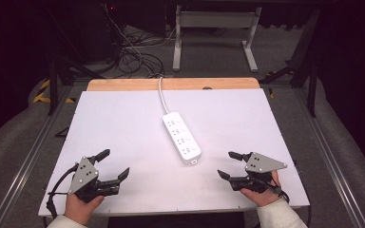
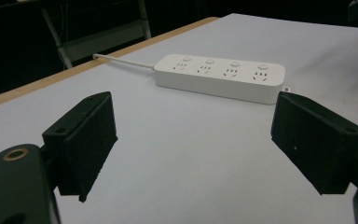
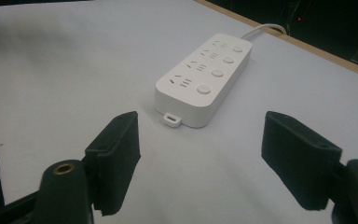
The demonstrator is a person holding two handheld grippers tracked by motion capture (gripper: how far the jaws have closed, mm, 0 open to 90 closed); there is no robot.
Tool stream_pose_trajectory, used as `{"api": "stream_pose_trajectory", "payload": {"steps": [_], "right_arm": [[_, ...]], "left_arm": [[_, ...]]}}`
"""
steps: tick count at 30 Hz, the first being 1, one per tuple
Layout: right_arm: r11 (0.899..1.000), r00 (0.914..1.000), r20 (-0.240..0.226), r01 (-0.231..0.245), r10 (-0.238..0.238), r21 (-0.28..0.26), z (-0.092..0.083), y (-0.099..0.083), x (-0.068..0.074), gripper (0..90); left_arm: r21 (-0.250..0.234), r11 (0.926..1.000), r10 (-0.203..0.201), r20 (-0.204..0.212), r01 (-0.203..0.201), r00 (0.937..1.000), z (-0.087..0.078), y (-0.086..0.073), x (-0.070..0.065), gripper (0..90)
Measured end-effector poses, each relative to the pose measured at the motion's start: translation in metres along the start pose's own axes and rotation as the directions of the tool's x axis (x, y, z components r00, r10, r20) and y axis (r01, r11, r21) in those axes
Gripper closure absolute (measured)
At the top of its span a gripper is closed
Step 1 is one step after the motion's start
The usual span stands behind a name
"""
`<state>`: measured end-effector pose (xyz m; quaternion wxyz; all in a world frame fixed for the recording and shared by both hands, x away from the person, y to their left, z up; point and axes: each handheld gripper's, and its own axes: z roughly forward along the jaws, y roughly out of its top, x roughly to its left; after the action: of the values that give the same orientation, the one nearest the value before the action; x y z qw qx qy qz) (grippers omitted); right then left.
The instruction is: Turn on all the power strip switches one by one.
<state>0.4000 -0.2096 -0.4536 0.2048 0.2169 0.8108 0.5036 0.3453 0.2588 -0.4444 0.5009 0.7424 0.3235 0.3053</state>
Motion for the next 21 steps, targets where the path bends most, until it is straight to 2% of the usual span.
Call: {"api": "stream_pose_trajectory", "payload": {"steps": [11,17,21], "right_arm": [[1.0,1.0,0.005,0.004,-0.004,0.012,0.001,0.002,0.001,21.2],[0.998,0.999,0.031,0.03,-0.031,0.055,0.003,0.005,0.002,18.6],[0.997,0.9988,0.033,0.033,-0.035,0.063,0.004,0.011,0.003,22.0]], "left_arm": [[-0.003,1.0,-0.001,-0.018,0.001,0.9998,0.0,0.0,0.0,14.4],[0.002,1.0,0.007,-0.036,-0.007,0.9993,-0.001,0.0,0.0,14.4],[0.004,0.9999,0.012,-0.043,-0.012,0.999,-0.002,0.0,0.0,14.5]]}}
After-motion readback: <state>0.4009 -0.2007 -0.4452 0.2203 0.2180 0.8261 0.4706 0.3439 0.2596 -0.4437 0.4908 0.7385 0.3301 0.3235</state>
